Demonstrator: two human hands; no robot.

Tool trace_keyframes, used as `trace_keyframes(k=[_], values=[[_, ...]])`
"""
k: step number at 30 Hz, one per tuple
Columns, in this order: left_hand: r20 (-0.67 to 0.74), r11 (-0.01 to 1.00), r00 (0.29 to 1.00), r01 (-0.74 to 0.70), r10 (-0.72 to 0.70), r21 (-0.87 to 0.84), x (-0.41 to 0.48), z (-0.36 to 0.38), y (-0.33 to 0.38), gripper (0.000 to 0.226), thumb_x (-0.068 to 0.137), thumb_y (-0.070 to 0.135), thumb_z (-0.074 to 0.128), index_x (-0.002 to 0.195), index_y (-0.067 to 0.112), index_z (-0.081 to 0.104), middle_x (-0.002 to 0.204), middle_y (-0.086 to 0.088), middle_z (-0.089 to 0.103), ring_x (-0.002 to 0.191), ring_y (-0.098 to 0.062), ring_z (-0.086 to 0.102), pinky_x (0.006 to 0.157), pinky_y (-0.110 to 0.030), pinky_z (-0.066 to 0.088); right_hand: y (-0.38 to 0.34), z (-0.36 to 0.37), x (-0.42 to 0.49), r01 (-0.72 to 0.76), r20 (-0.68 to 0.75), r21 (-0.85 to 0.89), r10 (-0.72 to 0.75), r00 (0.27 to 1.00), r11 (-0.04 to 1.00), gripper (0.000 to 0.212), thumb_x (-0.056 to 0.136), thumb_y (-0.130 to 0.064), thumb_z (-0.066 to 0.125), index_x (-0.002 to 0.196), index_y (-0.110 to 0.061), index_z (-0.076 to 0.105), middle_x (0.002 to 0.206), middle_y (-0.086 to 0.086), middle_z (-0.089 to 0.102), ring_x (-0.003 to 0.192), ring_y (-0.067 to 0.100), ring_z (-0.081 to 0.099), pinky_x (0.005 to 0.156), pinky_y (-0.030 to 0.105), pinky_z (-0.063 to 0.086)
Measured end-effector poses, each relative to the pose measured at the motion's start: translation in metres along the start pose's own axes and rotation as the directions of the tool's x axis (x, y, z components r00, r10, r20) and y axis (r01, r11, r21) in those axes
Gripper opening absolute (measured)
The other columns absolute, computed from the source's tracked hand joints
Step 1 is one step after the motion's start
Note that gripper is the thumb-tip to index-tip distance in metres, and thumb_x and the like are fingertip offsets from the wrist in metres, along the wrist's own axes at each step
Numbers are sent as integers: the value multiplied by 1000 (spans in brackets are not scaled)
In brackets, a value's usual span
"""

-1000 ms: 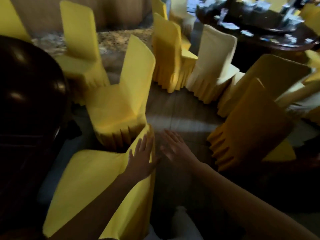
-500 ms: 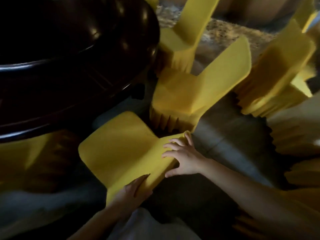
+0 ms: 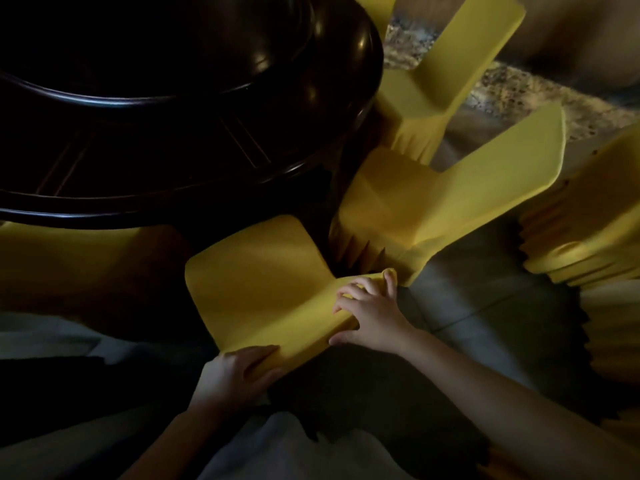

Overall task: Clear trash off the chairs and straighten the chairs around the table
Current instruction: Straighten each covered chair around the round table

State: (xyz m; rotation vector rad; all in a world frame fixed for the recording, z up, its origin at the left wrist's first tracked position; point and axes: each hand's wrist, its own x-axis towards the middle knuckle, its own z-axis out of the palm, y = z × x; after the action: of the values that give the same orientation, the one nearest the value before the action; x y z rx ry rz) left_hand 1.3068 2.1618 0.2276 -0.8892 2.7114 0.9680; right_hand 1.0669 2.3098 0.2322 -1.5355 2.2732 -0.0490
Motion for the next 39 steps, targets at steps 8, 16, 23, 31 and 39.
trace_keyframes(k=[8,16,23,31,39], values=[[-63,993,992,112,-110,29,43,-24,-16,82,58,85,29,110,35,68,109,9,71,97,-13,67,78,-26,50,0,-21,60,-68,16,105,66,998,992,48,68,-72,62,105,-42,61,144,-12,38,141,15,14,111,59,-10],[-65,987,986,150,-153,-51,101,-64,-47,65,64,75,51,108,31,70,107,6,71,95,-14,65,75,-29,53,-4,-44,135,-75,112,58,68,991,995,67,67,-86,43,114,-41,57,153,-8,25,144,21,4,109,63,-12],[-98,988,984,140,-146,-61,151,-91,-78,42,75,58,65,107,31,70,107,8,70,93,-8,63,69,-22,45,-10,-59,197,-90,65,-1,90,994,996,70,67,-87,40,115,-39,55,149,-8,30,143,21,10,109,65,-5],[-221,993,969,98,-109,-58,200,-119,-99,67,61,79,42,95,30,72,93,15,71,81,-4,63,64,-21,46,-7,-77,258,-96,37,-48,98,994,994,110,64,-89,40,150,-33,1,160,-8,-7,147,20,-9,109,64,-4],[-197,995,977,63,-78,-81,237,-134,-105,67,63,81,41,96,31,70,93,16,70,81,-4,63,68,-28,54,4,-95,295,-104,74,-40,107,992,994,107,65,-88,41,151,-34,9,160,-10,-3,147,18,-9,111,62,-6]])
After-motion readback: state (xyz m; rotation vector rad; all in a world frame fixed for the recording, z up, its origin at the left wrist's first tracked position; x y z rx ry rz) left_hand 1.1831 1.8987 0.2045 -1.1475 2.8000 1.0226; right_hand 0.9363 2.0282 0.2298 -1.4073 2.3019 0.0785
